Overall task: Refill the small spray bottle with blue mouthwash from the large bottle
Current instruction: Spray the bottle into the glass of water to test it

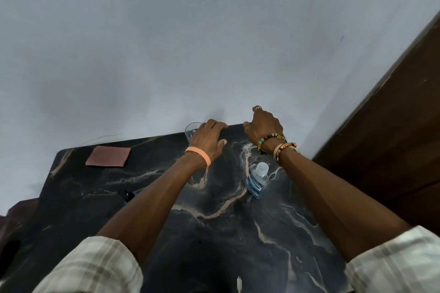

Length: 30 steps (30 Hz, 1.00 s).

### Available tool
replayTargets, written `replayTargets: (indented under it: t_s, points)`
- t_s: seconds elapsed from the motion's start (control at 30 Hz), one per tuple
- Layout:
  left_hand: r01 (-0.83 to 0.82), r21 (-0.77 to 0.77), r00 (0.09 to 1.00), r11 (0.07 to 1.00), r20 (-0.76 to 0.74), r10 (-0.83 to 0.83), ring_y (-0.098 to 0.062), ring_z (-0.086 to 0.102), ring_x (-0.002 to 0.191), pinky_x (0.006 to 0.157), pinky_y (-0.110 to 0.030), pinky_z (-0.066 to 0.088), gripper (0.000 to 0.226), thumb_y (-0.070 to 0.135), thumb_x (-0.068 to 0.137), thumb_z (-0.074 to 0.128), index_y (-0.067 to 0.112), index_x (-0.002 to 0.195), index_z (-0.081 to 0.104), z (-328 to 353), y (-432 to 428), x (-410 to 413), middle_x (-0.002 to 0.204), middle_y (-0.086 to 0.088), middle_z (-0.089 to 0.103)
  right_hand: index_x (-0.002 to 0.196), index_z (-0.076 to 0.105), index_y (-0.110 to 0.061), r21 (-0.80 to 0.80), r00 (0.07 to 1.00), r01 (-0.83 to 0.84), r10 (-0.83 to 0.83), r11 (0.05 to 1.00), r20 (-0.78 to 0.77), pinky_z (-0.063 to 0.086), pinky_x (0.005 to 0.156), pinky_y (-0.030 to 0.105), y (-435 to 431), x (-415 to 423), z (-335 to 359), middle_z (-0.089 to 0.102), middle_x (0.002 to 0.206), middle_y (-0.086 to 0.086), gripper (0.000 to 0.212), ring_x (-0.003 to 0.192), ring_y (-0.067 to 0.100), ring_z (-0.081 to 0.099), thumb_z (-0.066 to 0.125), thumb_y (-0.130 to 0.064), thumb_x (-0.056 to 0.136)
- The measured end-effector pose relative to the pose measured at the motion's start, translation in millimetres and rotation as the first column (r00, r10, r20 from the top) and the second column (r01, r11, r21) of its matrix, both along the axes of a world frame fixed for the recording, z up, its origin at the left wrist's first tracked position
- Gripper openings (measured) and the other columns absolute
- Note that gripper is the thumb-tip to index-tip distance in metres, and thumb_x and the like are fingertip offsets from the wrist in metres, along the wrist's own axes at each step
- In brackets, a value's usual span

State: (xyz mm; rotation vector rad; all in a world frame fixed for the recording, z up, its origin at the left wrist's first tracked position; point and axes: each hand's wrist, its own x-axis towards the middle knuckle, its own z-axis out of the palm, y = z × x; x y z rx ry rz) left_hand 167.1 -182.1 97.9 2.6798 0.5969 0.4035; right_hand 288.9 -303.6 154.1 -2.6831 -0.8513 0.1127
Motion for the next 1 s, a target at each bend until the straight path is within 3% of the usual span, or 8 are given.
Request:
replayTargets:
  t_s: [0.2,0.37,0.5,0.57,0.63,0.7,0.87,1.0]
  points:
    - [-0.134,-0.062,0.987,0.989,0.083,0.139,-0.027,0.054,0.116,0.101,-0.040,0.047,0.049,0.023,0.083,0.072,0.015,0.127,0.054,-14.1,33.1,-17.6,0.128,-0.009,0.056,0.117,0.052,-0.007,-0.055,0.996,-0.048,0.044,0.997,-0.081,0.044,0.067,0.032,39.9,-8.1,-8.1,0.064,0.105,0.013,0.038,0.093,0.034,0.062,0.060,-0.031,0.088]
    - [-0.256,-0.087,0.966,0.963,-0.005,0.257,-0.030,0.049,0.123,0.103,-0.043,0.044,0.064,0.024,0.079,0.075,0.016,0.135,0.046,-35.0,67.3,-29.9,0.137,-0.010,0.049,0.110,0.053,-0.006,-0.045,0.970,-0.044,0.032,0.998,-0.240,0.044,0.063,0.031,75.4,-21.4,-37.0,0.063,0.103,0.013,0.036,0.091,0.033,0.062,0.065,-0.024,0.081]
    - [-0.324,-0.146,0.943,0.935,-0.128,0.306,-0.032,0.045,0.128,0.105,-0.044,0.042,0.077,0.027,0.076,0.078,0.016,0.141,0.037,-61.4,90.5,-35.7,0.143,-0.011,0.042,0.085,0.052,-0.009,0.000,0.940,0.002,-0.002,1.000,-0.340,0.047,0.063,0.030,95.6,-30.8,-77.8,0.066,0.096,0.012,0.026,0.086,0.030,0.064,0.072,-0.023,0.074]
    - [-0.366,-0.196,0.925,0.910,-0.181,0.333,-0.033,0.042,0.131,0.107,-0.045,0.040,0.084,0.028,0.075,0.080,0.015,0.143,0.033,-74.7,97.4,-36.2,0.146,-0.010,0.038,0.109,0.056,-0.006,0.013,0.923,0.006,0.000,1.000,-0.384,0.053,0.074,0.034,101.7,-34.2,-100.0,0.065,0.108,0.013,0.044,0.098,0.032,0.063,0.074,-0.026,0.073]
    - [-0.391,-0.226,0.913,0.892,-0.220,0.345,-0.034,0.040,0.133,0.108,-0.046,0.039,0.088,0.029,0.074,0.081,0.014,0.144,0.030,-87.2,103.2,-35.1,0.148,-0.011,0.036,0.130,0.047,-0.004,0.015,0.920,0.014,-0.007,1.000,-0.393,0.051,0.080,0.036,108.4,-36.7,-119.3,0.061,0.119,0.015,0.067,0.106,0.034,0.060,0.074,-0.028,0.073]
    - [-0.396,-0.251,0.910,0.883,-0.238,0.340,-0.034,0.040,0.133,0.108,-0.045,0.039,0.092,0.028,0.072,0.082,0.013,0.145,0.029,-96.4,106.5,-33.9,0.148,-0.013,0.036,0.135,0.042,-0.003,0.031,0.921,0.023,-0.009,0.999,-0.390,0.049,0.081,0.033,113.6,-37.7,-134.3,0.057,0.126,0.016,0.074,0.112,0.034,0.057,0.074,-0.027,0.072]
    - [-0.391,-0.346,0.913,0.853,-0.260,0.313,-0.032,0.035,0.137,0.110,-0.042,0.035,0.102,0.025,0.070,0.084,0.011,0.149,0.022,-110.2,114.6,-18.6,0.152,-0.014,0.032,0.149,0.026,-0.005,0.136,0.867,0.110,-0.028,0.985,-0.498,0.041,0.106,0.035,130.1,-31.4,-159.4,0.040,0.148,0.013,0.097,0.135,0.029,0.040,0.080,-0.017,0.070]
    - [-0.385,-0.497,0.923,0.778,-0.221,0.315,-0.031,0.038,0.136,0.110,-0.043,0.036,0.109,0.028,0.065,0.087,0.012,0.150,0.021,-111.5,121.1,1.8,0.150,-0.012,0.037,0.151,0.024,-0.011,0.243,0.746,0.209,0.007,0.947,-0.666,0.047,0.103,0.042,142.6,-26.2,-171.3,0.042,0.147,0.010,0.105,0.131,0.028,0.046,0.086,-0.007,0.066]
